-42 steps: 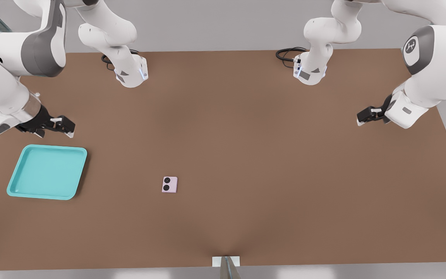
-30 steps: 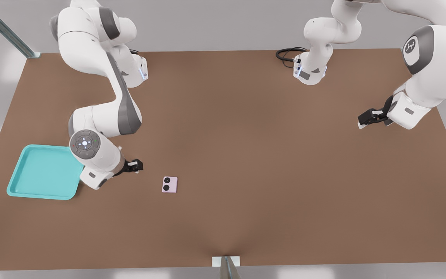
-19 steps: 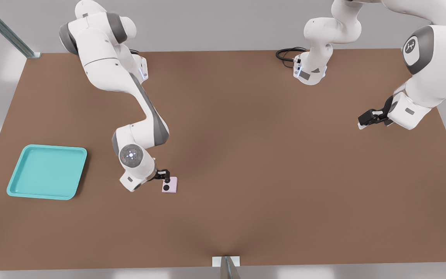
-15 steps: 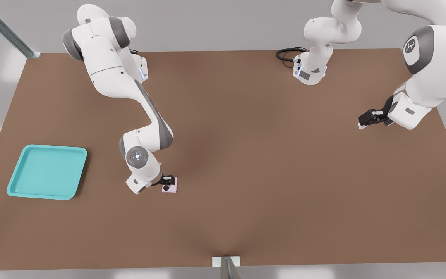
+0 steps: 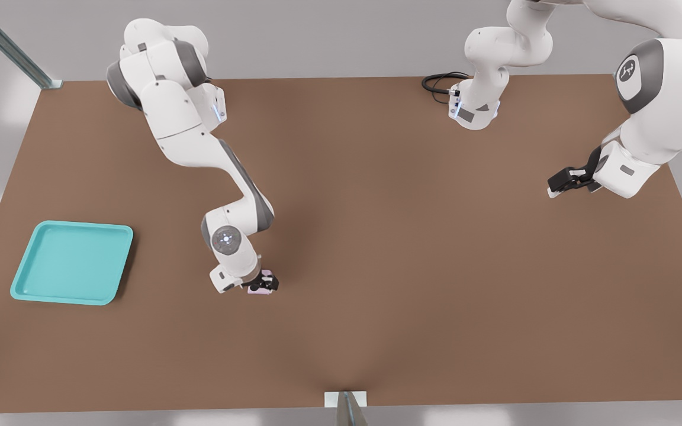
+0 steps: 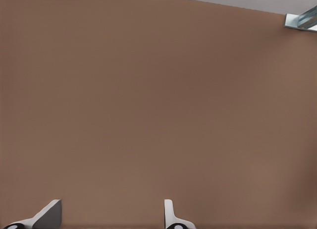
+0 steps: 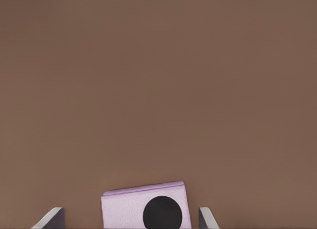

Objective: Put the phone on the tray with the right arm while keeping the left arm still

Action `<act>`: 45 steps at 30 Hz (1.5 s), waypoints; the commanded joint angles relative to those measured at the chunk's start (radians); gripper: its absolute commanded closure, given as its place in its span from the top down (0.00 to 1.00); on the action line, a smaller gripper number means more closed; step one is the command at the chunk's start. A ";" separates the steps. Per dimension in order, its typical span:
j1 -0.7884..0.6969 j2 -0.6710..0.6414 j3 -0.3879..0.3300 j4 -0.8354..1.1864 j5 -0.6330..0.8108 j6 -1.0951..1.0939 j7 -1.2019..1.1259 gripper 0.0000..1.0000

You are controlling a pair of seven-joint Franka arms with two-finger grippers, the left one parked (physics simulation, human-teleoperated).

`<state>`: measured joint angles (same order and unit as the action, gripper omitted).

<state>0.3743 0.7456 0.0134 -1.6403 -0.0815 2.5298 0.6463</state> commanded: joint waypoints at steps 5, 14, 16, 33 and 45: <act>0.000 0.000 0.000 -0.026 -0.037 0.037 0.079 1.00; 0.000 0.008 0.022 -0.058 -0.037 0.038 -0.046 1.00; 0.000 0.021 0.022 -0.058 -0.035 0.052 -0.046 1.00; 0.000 0.032 0.023 -0.059 -0.034 0.066 -0.034 0.81; -0.061 -0.143 0.028 -0.105 -0.037 -0.040 -0.076 0.75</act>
<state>0.3214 0.6251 0.0408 -1.7456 -0.1109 2.5578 0.5969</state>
